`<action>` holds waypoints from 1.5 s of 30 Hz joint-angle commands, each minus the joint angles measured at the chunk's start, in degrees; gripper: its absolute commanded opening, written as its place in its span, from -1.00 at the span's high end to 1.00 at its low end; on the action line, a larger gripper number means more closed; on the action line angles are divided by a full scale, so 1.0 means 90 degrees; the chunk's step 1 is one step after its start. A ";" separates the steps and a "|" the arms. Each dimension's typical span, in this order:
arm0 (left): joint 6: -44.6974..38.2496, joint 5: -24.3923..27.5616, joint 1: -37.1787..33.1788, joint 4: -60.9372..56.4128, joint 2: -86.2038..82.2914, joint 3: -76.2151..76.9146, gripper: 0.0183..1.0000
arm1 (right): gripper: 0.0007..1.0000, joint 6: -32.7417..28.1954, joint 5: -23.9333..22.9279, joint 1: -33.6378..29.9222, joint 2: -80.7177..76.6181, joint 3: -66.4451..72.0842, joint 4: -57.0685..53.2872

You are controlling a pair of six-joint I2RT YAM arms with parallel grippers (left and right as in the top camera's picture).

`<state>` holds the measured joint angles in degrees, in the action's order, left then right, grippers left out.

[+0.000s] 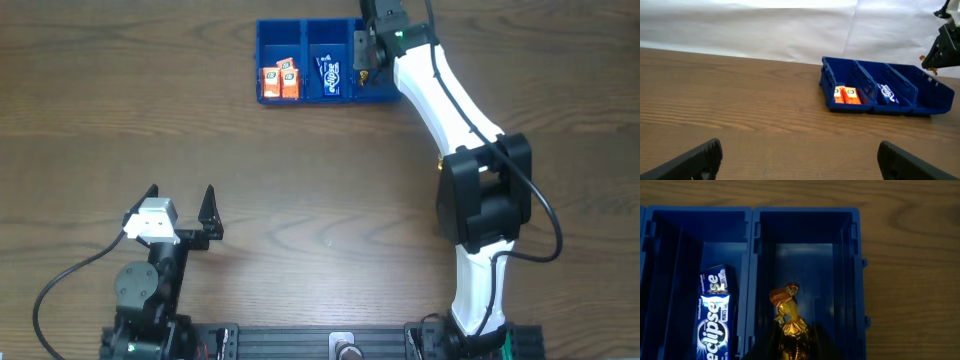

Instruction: Sort Candies Into Trays

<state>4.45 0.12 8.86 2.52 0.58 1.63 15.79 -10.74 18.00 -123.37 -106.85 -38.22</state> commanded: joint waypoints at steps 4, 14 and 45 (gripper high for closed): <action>-0.0022 -0.0073 0.0029 0.0214 -0.0036 -0.0151 -1.00 | -0.84 0.0053 0.0223 -0.0039 0.0039 -0.0102 -0.0204; -0.0022 -0.0073 0.0029 0.0214 -0.0036 -0.0151 -1.00 | -0.97 -0.0151 0.0267 -0.0979 0.2210 0.0629 -0.2943; -0.0022 -0.0073 0.0029 0.0214 -0.0036 -0.0151 -1.00 | -0.83 -0.1433 0.1178 -0.1902 0.2331 0.5212 0.0214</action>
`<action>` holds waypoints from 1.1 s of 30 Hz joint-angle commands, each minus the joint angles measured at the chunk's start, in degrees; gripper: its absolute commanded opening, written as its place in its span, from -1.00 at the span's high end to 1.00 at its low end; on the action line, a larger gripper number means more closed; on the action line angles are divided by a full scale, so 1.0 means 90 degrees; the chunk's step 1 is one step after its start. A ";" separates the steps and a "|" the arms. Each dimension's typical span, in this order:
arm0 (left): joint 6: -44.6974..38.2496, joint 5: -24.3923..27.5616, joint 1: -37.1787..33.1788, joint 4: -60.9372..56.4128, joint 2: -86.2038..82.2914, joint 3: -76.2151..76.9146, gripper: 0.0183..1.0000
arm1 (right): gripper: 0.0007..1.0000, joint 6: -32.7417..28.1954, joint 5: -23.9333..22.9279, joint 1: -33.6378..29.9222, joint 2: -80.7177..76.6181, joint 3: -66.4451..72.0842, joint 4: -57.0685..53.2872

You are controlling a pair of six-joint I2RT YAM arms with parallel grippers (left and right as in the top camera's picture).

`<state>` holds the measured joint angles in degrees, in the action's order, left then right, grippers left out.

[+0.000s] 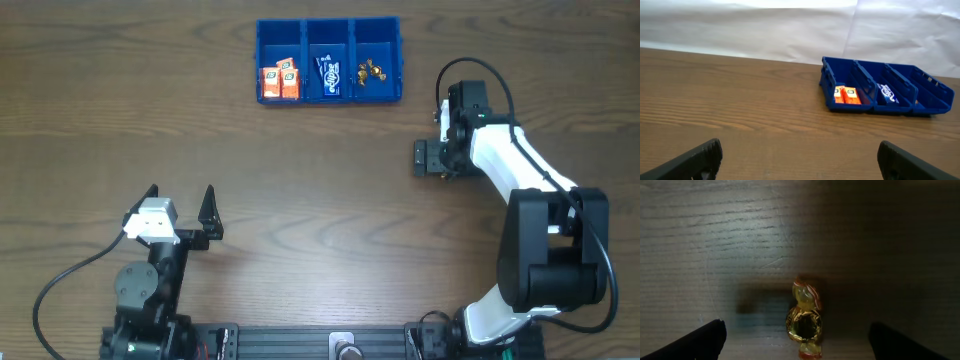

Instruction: Sort Candies Into Trays

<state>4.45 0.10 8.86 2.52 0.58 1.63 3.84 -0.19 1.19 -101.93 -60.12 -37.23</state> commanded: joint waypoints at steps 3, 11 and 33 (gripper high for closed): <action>-0.0022 -0.0070 0.0029 0.0214 -0.0036 -0.0151 -1.00 | -0.82 -0.0102 0.0007 -0.0034 -0.0102 0.0019 0.0134; -0.0022 -0.0070 0.0029 0.0214 -0.0036 -0.0151 -0.99 | -0.61 -0.0100 0.0005 -0.0034 -0.0206 0.0019 0.0175; -0.0022 -0.0070 0.0029 0.0214 -0.0036 -0.0151 -1.00 | 0.23 -0.0070 -0.0158 -0.0034 -0.0410 0.0019 0.0083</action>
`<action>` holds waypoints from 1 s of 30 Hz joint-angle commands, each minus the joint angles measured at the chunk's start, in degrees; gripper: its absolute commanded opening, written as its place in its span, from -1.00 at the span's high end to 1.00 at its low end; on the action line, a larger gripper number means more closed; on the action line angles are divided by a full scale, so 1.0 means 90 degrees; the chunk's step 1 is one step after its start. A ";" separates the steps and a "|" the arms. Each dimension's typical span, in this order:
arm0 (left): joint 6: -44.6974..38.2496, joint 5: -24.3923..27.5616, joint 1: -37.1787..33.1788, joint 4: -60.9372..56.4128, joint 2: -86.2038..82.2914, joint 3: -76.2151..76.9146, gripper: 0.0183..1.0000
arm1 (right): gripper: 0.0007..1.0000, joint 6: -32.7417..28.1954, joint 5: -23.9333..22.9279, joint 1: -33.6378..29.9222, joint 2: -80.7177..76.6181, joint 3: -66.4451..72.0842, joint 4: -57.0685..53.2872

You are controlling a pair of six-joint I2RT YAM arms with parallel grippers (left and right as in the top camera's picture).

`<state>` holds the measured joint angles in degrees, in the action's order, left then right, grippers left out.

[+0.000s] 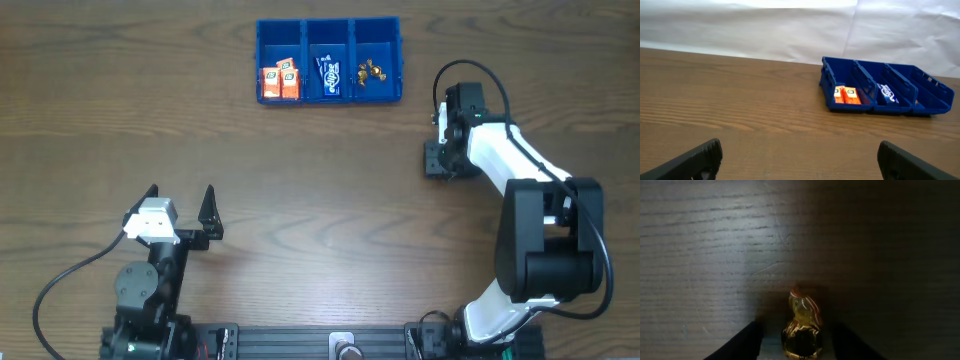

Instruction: Sort Candies Into Trays

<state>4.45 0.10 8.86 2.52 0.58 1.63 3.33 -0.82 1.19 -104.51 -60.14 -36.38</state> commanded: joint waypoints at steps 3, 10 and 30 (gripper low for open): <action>-0.0022 -0.0070 0.0029 0.0214 -0.0036 -0.0151 -1.00 | 0.41 -0.0015 -0.0087 -0.0034 -0.0124 0.0022 -0.0010; -0.0022 -0.0070 0.0029 0.0214 -0.0036 -0.0151 -1.00 | 0.87 0.0104 -0.0087 -0.0034 -0.0124 0.0022 0.0044; -0.0022 -0.0070 0.0029 0.0214 -0.0036 -0.0151 -1.00 | 0.93 0.1095 -0.2242 0.3009 0.1049 -0.3383 0.0109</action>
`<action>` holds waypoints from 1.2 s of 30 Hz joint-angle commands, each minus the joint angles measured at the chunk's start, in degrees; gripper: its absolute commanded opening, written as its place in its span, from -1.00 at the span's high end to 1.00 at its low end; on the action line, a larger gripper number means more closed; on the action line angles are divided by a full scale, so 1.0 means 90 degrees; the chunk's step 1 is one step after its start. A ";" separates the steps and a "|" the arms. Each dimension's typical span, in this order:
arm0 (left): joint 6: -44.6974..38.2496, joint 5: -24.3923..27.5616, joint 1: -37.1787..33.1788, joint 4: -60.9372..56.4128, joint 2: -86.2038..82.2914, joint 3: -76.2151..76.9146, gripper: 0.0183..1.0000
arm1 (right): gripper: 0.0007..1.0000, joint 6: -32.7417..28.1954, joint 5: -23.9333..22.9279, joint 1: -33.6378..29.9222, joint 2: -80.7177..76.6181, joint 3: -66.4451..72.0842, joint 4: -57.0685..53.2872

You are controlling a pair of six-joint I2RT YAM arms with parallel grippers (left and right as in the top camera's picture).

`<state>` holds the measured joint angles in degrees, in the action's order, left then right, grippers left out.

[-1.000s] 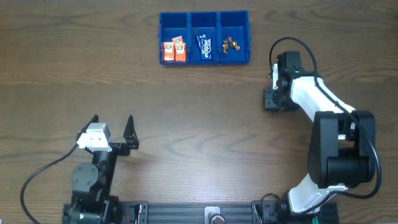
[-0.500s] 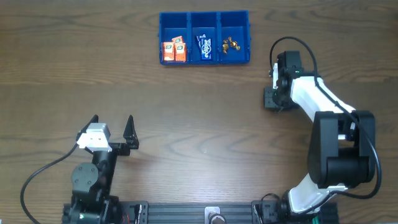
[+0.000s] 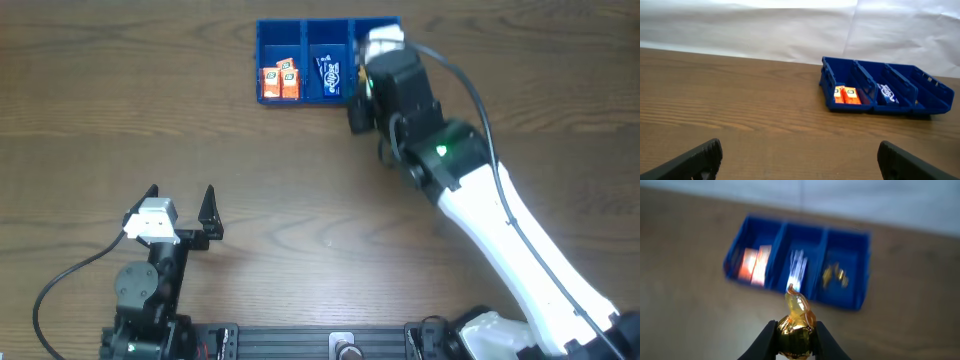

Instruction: Sort Candies Into Trays

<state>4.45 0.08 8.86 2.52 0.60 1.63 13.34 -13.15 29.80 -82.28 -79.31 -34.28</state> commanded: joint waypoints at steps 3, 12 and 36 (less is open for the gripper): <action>-0.0022 -0.0068 0.0029 0.0214 -0.0039 -0.0151 -0.99 | 0.93 -0.0066 -0.0872 -0.0478 -0.2628 -0.2538 -0.0301; -0.0022 -0.0068 0.0029 0.0214 -0.0039 -0.0151 -0.99 | 0.93 0.0311 -0.0100 -0.1168 -0.4187 -0.3572 -0.0248; -0.0022 -0.0068 0.0029 0.0214 -0.0039 -0.0151 -1.00 | -1.00 0.0333 0.0308 -0.1367 -0.4996 -0.3572 -0.0651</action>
<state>4.45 0.12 8.86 2.52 0.58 1.63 16.08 -10.04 18.06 -127.87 -110.13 -39.22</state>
